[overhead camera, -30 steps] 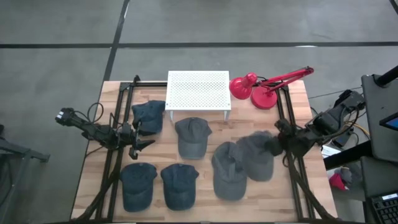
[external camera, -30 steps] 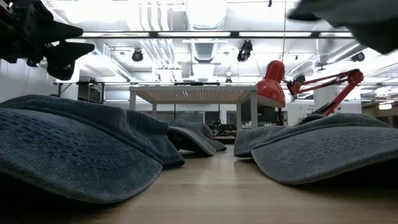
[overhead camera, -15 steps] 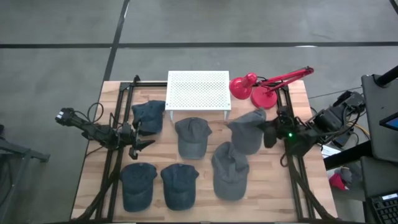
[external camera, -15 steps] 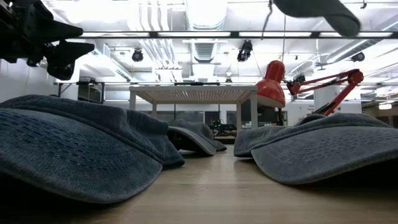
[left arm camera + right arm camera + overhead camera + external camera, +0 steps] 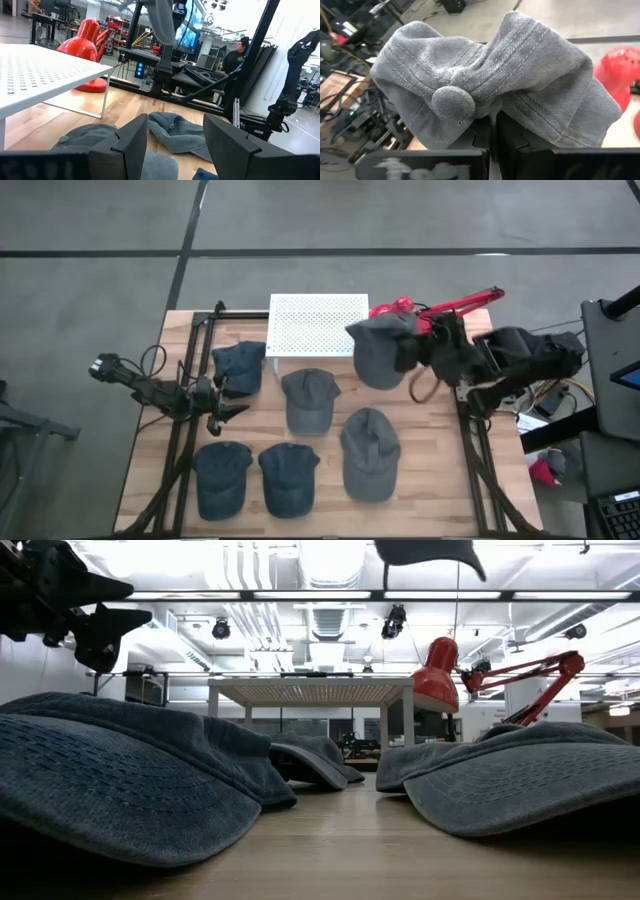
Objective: Pick & Place hat
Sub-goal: Put the bottom right gray cap on the shelf
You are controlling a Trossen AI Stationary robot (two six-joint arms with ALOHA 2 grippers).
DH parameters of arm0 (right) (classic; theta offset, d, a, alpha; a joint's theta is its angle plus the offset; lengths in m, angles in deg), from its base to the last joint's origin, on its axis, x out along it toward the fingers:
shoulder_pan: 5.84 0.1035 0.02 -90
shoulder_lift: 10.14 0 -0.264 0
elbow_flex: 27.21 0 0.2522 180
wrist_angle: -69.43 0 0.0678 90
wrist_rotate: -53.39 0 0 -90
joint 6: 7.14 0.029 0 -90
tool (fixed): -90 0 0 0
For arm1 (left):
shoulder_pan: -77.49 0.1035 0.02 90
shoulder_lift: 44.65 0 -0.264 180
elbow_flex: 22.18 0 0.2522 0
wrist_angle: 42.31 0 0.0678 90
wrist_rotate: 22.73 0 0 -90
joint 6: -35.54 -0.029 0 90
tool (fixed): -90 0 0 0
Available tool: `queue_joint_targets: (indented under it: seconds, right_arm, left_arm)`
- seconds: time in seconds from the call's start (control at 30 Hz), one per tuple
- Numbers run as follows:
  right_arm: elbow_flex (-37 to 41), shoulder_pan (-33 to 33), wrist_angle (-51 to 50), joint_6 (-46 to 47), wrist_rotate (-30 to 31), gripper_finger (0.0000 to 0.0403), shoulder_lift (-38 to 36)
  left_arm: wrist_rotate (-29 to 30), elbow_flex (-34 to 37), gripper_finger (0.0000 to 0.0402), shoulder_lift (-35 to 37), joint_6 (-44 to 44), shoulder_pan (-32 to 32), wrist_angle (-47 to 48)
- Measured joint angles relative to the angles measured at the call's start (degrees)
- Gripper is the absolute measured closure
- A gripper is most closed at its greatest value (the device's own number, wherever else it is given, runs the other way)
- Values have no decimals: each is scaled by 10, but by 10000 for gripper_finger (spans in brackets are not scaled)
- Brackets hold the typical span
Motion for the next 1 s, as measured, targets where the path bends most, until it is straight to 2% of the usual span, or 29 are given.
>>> queue_joint_targets:
  seconds: [0.27, 0.57, 0.77, 1.0]
  right_arm:
    - [-134, -111, 0, -74, -72, 394, 108]
    - [-244, -225, -2, -94, -160, 394, 217]
    - [-274, -295, -5, -96, -253, 394, 274]
    - [-276, -361, -42, -93, -312, 394, 314]
  left_arm:
    - [0, 0, 207, 0, 1, 0, 0]
    - [0, 0, 207, 0, 1, 0, 0]
    - [0, 0, 207, 0, 1, 0, 0]
    - [0, 0, 207, 0, 1, 0, 0]
